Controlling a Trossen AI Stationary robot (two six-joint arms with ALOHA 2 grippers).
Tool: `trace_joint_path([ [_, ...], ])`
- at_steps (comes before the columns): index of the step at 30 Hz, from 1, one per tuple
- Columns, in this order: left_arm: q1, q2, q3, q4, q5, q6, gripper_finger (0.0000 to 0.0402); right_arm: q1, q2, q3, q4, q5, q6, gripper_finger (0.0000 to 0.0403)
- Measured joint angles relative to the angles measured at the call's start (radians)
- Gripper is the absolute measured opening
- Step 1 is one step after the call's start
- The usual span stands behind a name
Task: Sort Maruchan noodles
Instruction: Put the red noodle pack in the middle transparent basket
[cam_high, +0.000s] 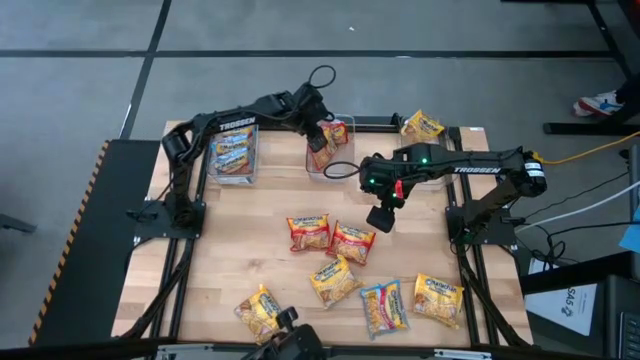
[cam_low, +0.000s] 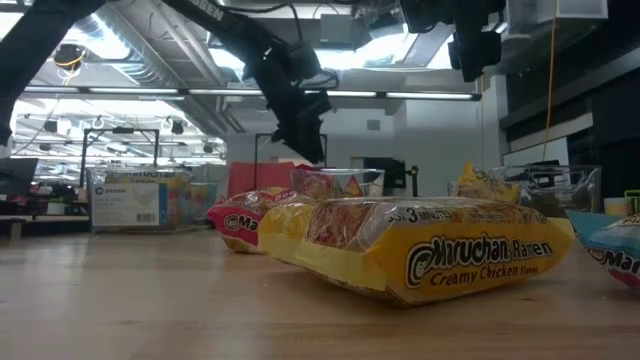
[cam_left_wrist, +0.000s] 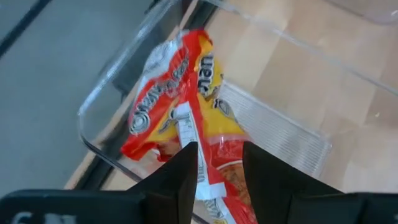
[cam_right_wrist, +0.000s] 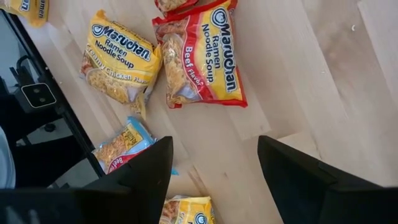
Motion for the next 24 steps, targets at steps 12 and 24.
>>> trace_joint_path([
  [12,0.005,0.028,0.000,0.025,0.015,-0.003,0.0120,0.000,0.000,0.000,0.000,0.021,0.003,0.0241],
  [24,-0.004,0.028,0.000,0.027,0.025,0.071,0.0006,0.000,0.000,0.000,0.001,0.029,0.003,0.0241],
])
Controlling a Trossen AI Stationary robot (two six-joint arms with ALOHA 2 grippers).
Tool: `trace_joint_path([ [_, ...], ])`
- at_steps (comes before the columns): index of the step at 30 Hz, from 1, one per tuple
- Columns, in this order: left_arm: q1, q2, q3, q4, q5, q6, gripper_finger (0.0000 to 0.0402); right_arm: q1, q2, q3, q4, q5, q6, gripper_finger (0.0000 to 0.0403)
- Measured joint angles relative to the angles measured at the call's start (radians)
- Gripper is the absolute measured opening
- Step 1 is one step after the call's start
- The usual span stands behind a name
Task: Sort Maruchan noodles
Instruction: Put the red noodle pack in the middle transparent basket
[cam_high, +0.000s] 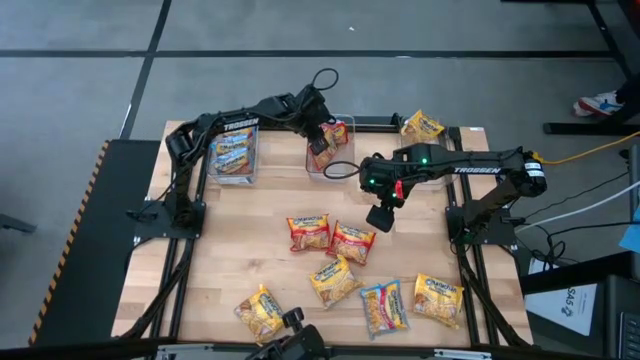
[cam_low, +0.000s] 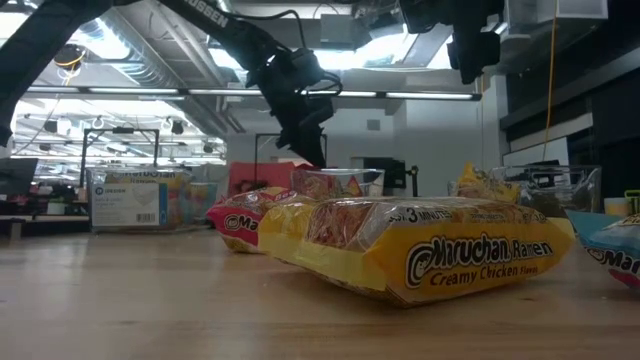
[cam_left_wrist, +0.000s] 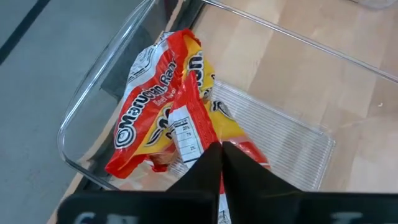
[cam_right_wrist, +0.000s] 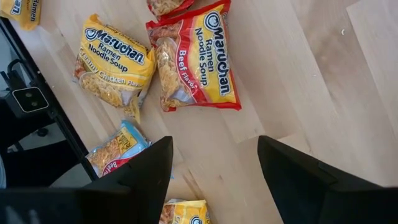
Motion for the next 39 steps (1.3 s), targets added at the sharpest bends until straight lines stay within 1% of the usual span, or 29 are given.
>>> trace_joint_path([
  [7,-0.016,-0.009,0.005,0.056,-0.011,0.000,0.0001,0.000,0.000,0.000,0.000,0.010,0.000,0.0241],
  [12,-0.037,-0.009,0.099,0.044,-0.029,0.037,0.0001,0.000,0.000,0.000,0.001,0.013,-0.003,0.0241],
  [15,-0.042,-0.011,0.170,-0.004,-0.030,0.044,0.0001,0.000,0.000,0.000,0.001,0.013,-0.006,0.0241],
  [18,-0.039,-0.013,0.208,-0.058,-0.073,0.041,0.0001,0.000,0.000,0.000,0.001,0.013,-0.006,0.0241],
  [21,-0.027,-0.012,0.208,-0.084,-0.057,0.033,0.0017,0.000,0.000,0.000,0.001,0.013,-0.006,0.0241],
  [24,-0.018,-0.003,0.186,-0.083,-0.046,0.025,0.0047,0.000,0.000,0.000,0.001,0.013,0.000,0.0241],
  [27,-0.017,0.035,0.183,-0.077,-0.045,-0.003,0.0080,0.000,0.000,0.000,0.005,0.014,0.020,0.0241],
  [30,-0.016,0.073,0.196,-0.076,-0.044,-0.031,0.0105,0.000,0.000,0.000,0.006,0.012,0.020,0.0241],
  [35,-0.016,0.127,0.224,-0.125,-0.048,-0.045,0.0119,0.000,0.000,0.000,0.006,0.008,0.021,0.0241],
  [39,-0.009,0.132,0.229,-0.145,-0.096,-0.042,0.0120,0.000,0.000,0.000,0.006,0.005,0.023,0.0241],
])
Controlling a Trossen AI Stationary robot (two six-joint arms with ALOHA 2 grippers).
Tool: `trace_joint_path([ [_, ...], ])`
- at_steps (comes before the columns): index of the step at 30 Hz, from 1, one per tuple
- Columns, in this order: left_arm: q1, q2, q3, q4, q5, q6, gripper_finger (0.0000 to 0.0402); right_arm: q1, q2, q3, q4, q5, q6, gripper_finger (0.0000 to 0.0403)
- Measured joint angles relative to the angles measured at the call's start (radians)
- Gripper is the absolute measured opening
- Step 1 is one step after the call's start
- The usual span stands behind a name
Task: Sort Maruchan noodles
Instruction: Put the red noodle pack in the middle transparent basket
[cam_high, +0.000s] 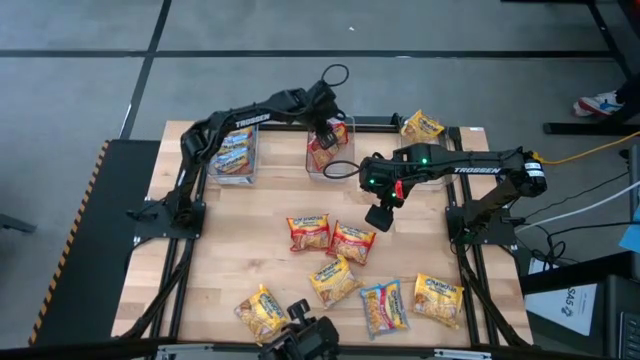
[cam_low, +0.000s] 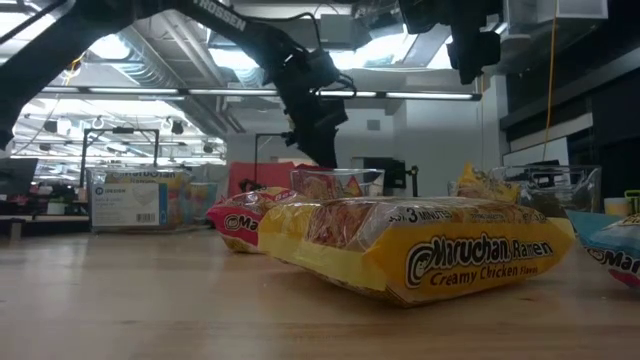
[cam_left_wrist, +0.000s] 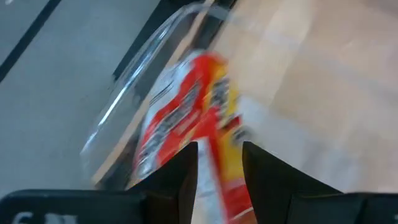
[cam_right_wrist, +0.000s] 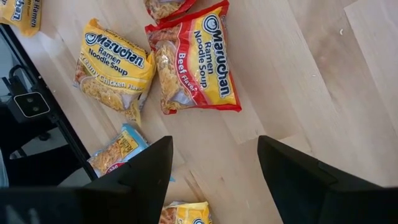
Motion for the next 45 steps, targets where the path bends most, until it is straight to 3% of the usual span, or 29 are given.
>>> trace_joint_path([
  [4,0.003,0.002,0.000,-0.010,-0.050,0.022,0.0120,0.000,0.000,0.000,0.000,0.000,0.000,0.0241],
  [18,-0.006,0.022,0.000,-0.082,-0.024,0.016,0.0117,0.000,0.000,0.000,0.001,0.011,-0.007,0.0241],
  [21,-0.005,0.022,0.000,-0.082,-0.013,0.023,0.0092,0.000,0.000,0.000,0.001,0.025,-0.008,0.0241],
  [25,-0.008,0.022,0.000,-0.063,0.013,0.032,0.0015,0.000,0.000,0.000,0.001,0.029,-0.011,0.0241],
  [27,-0.013,0.022,0.006,-0.063,0.025,0.035,0.0005,0.000,0.000,0.000,0.001,0.029,-0.011,0.0241],
  [38,-0.079,0.022,0.246,-0.187,-0.046,0.153,0.0001,0.000,0.000,0.000,0.000,0.029,-0.037,0.0241],
  [45,-0.075,0.020,0.358,-0.166,-0.052,0.181,0.0000,0.000,0.000,0.000,0.000,0.029,-0.038,0.0241],
])
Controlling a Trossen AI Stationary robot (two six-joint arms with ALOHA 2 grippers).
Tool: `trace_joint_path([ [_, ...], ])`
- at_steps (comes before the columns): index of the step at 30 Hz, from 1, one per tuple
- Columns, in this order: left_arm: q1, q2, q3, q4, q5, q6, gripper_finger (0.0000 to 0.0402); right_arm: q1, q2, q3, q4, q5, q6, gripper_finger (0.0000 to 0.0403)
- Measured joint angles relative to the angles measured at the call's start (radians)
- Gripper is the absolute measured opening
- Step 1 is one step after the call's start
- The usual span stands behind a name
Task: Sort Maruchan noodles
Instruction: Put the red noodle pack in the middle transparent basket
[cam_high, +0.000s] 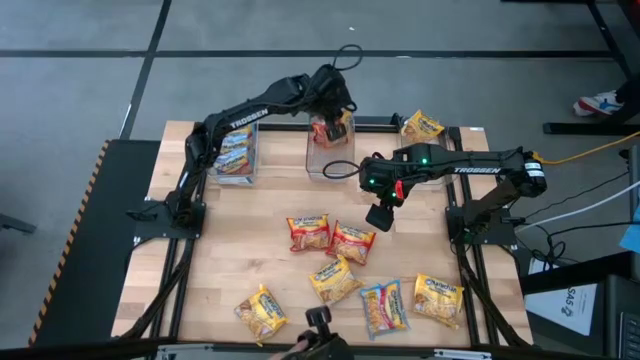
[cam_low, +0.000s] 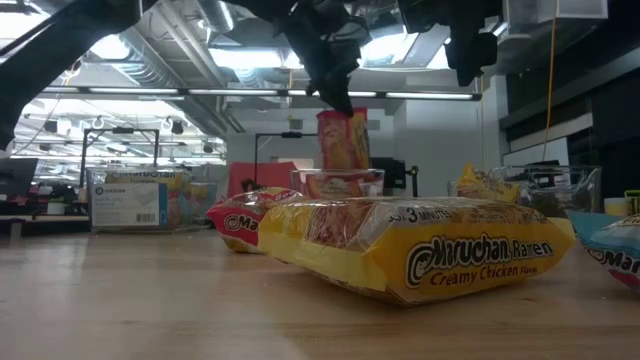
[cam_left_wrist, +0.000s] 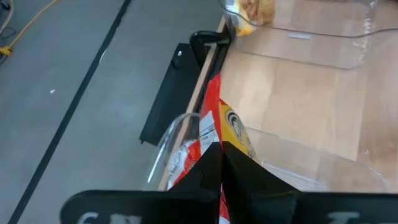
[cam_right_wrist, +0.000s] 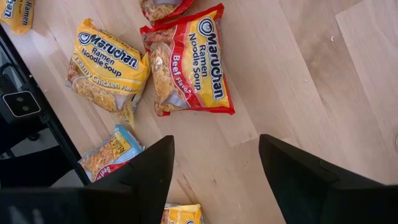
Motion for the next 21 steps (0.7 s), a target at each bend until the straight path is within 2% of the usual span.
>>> trace_joint_path([
  [21,0.003,0.001,-0.001,0.060,0.022,-0.001,0.0000,0.000,0.000,0.000,0.000,0.000,0.000,0.0241],
])
